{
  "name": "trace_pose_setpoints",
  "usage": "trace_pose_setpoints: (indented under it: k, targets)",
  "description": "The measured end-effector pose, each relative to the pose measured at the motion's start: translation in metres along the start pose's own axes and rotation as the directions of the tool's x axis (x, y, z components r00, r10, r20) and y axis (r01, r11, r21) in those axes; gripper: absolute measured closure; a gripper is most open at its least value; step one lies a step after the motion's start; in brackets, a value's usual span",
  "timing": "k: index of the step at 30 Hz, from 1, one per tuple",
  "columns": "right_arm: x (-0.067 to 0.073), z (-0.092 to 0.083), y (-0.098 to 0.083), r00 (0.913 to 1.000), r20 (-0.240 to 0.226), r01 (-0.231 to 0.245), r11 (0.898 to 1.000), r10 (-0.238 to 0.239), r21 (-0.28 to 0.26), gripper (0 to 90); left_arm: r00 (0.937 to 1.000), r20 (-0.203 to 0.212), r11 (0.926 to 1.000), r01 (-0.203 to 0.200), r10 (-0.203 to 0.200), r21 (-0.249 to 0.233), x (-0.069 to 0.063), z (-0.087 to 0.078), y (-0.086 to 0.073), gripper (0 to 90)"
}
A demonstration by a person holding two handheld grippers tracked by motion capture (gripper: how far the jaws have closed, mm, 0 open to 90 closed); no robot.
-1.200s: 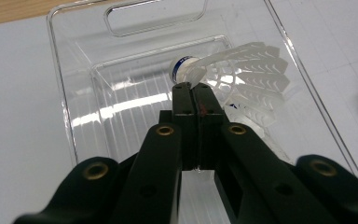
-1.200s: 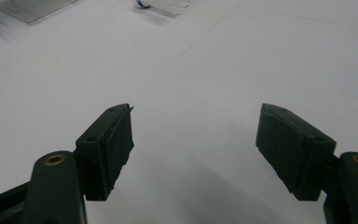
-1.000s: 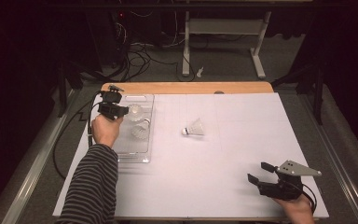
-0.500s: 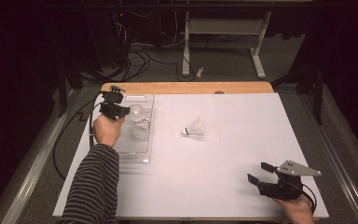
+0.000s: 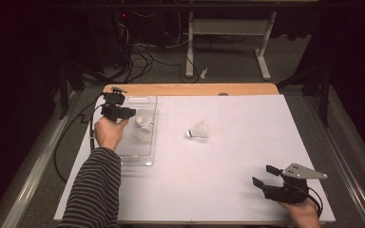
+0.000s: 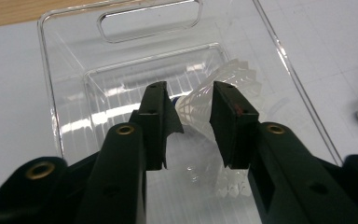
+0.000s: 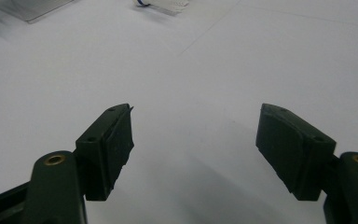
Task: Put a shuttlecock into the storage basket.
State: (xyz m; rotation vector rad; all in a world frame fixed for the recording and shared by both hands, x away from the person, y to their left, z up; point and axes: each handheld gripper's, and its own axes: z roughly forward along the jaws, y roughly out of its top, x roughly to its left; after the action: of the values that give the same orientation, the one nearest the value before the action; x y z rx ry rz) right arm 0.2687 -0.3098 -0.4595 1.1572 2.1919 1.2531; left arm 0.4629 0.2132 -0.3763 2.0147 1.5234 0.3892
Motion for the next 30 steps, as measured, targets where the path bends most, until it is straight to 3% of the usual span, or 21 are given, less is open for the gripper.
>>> trace_pose_setpoints:
  k: [19, 30]
  targets:
    - [0.0, 0.0, 0.0, 1.0, 0.002, 0.002, 1.0, -0.002, 0.0, 27.8, 0.9987, 0.046, 0.9982, -0.022, 0.025, -0.056, -0.008, -0.011, -0.008, 48.0]
    - [0.001, 0.0, 0.0, 1.0, 0.002, 0.003, 1.0, -0.003, 0.001, 27.8, 0.9967, 0.071, 0.9954, -0.034, 0.041, -0.09, -0.01, -0.021, -0.017, 44.3]
